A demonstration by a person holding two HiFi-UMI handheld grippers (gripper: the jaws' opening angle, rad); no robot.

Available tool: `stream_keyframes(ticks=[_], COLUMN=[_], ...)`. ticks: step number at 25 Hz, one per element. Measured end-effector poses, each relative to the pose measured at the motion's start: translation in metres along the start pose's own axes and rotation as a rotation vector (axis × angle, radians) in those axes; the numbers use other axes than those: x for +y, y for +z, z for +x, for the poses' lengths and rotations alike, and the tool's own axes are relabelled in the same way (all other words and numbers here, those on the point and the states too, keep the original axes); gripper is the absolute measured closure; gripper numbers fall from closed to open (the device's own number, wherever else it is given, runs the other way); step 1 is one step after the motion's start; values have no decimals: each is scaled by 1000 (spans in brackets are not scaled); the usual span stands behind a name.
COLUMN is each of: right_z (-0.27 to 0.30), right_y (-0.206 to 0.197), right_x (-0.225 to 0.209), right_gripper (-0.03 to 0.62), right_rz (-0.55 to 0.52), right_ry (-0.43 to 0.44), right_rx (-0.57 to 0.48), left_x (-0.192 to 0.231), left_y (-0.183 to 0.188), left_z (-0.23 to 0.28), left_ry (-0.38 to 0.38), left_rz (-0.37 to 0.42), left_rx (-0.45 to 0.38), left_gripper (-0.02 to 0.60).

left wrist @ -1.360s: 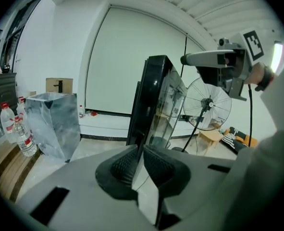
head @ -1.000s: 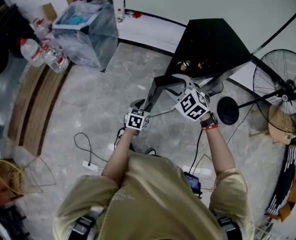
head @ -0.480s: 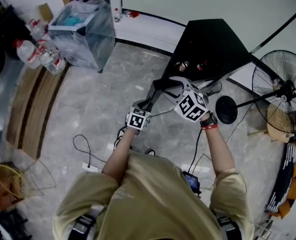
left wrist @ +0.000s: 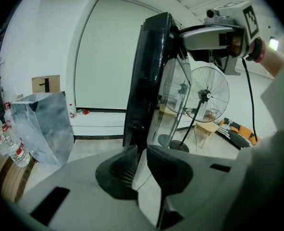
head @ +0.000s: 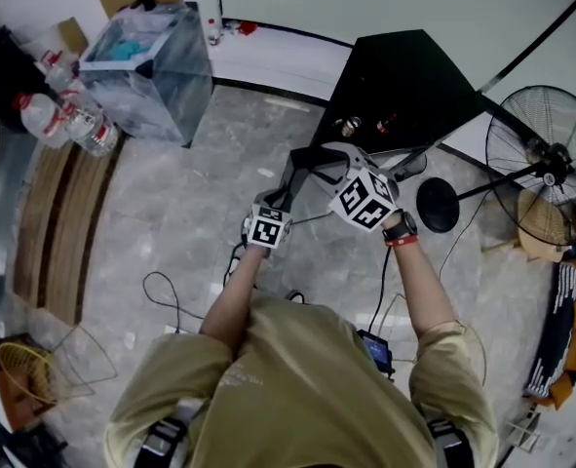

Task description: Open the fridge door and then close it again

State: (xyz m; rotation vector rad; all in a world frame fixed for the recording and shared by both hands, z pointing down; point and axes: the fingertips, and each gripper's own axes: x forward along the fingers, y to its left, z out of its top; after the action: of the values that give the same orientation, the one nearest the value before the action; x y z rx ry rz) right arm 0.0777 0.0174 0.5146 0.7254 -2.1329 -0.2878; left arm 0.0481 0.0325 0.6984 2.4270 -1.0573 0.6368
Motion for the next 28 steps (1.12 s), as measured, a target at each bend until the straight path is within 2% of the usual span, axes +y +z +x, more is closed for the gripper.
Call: stream_keyframes(ticks=[9, 18, 28], right_z=[21, 38, 55], right_y=[6, 9, 7], right_x=[-27, -49, -73], right_gripper=[364, 365, 367], right_rz=[55, 113, 189], right_ry=[-42, -74, -145], right_rx=[28, 42, 60], left_x=[30, 50, 69], left_y=[18, 35, 51], left_z=[17, 30, 52], left_ry=[-50, -73, -129], left_rz=[-73, -81, -45], left_rx=[18, -9, 6], left_gripper=[506, 506, 508])
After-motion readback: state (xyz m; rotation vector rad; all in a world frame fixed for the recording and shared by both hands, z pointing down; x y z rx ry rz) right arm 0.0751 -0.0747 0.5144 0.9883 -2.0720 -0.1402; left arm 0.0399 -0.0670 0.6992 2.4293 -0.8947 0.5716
